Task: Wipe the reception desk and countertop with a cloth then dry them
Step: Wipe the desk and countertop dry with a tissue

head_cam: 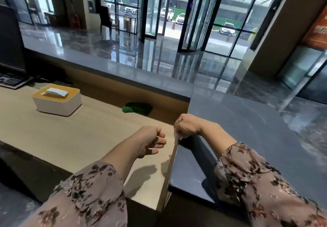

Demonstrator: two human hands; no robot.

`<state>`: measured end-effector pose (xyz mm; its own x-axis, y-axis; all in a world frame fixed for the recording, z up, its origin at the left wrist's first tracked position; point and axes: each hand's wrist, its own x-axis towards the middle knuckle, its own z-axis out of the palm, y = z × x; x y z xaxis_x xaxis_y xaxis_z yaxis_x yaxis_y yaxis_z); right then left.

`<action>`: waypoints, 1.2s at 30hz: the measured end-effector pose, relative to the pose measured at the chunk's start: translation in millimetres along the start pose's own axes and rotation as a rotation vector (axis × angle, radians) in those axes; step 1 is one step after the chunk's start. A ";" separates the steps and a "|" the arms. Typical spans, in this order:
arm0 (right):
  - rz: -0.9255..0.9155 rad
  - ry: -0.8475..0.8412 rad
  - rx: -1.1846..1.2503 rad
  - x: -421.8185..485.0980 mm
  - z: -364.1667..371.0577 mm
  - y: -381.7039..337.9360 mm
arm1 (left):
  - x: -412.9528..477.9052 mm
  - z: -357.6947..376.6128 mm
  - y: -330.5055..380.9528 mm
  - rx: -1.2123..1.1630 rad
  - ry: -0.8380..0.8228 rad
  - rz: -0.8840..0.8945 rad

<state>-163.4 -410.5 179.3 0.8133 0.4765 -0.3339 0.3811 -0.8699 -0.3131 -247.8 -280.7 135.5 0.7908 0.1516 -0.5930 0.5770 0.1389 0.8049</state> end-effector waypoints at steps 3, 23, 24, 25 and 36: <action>-0.024 -0.002 -0.028 -29.5 13.9 -16.4 | -8.7 -4.9 -6.5 0.062 -0.030 0.016; 0.040 0.196 0.688 -126.6 81.0 -45.6 | -50.5 -7.3 -20.2 0.103 -0.235 0.127; 0.028 0.281 0.749 -127.5 81.6 -42.9 | -50.9 -7.3 -19.6 0.094 -0.238 0.134; 0.021 0.417 0.753 -127.9 81.7 -38.7 | -52.2 -6.9 -18.8 0.084 -0.234 0.145; 0.151 0.517 0.073 -145.3 136.3 -40.0 | -60.6 8.3 -27.5 0.074 -0.032 0.330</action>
<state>-356.8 -427.6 119.2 0.9740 0.2057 0.0951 0.2263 -0.9041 -0.3626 -309.9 -301.9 149.5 0.9426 0.1456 -0.3006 0.3016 0.0157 0.9533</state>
